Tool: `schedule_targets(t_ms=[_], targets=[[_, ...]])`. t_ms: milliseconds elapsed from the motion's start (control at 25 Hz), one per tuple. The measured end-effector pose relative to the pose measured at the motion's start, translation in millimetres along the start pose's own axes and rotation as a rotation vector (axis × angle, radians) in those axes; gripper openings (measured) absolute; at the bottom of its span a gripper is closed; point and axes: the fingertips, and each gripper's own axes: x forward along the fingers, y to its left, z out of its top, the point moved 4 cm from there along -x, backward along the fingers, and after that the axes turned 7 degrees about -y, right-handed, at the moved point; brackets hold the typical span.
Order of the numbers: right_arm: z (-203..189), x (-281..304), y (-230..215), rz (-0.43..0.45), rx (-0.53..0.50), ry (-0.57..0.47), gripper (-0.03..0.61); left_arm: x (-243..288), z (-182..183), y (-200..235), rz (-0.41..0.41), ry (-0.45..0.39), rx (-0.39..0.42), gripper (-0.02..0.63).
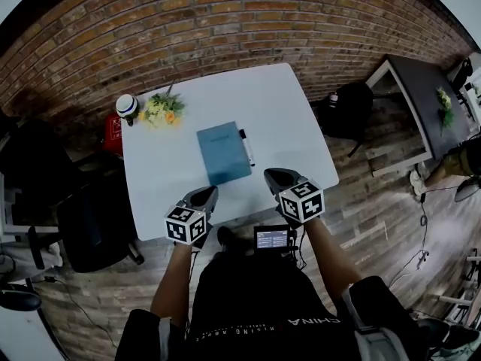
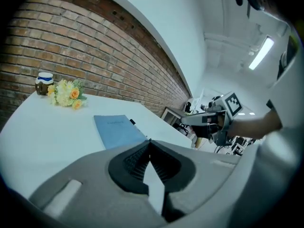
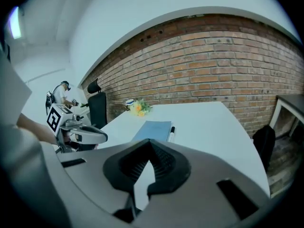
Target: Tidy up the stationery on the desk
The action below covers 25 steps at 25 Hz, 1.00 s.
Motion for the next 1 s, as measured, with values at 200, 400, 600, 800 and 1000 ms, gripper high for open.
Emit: schedule_targets(t_ms=[200,400,600,800,1000], targets=[[2.1,-33.0,8.9,0.038,-0.107,-0.045,0.009,-9.2,-6.4,-40.1,0.000,-0.018,0.085,0.012],[-17.5,-81.9,17.4,0.082,-0.173,-0.076,0.009,-15.8,-24.5,-94.9,0.028,-0.045,0.118,0.012],[-46.5,-131.4,18.2,0.106,-0.188,-0.092,0.009,-18.5,-53.0,-159.8,0.025,-0.058,0.120,0.012],[-65.2,-164.8,24.9,0.132,-0.208,-0.107,0.009,-29.4,-71.4,-199.0,0.052,-0.077,0.152,0.012],[-71.6,-182.9,34.5,0.156,-0.224,-0.126,0.009,-41.2,-77.5,-221.9,0.067,-0.111,0.153,0.012]])
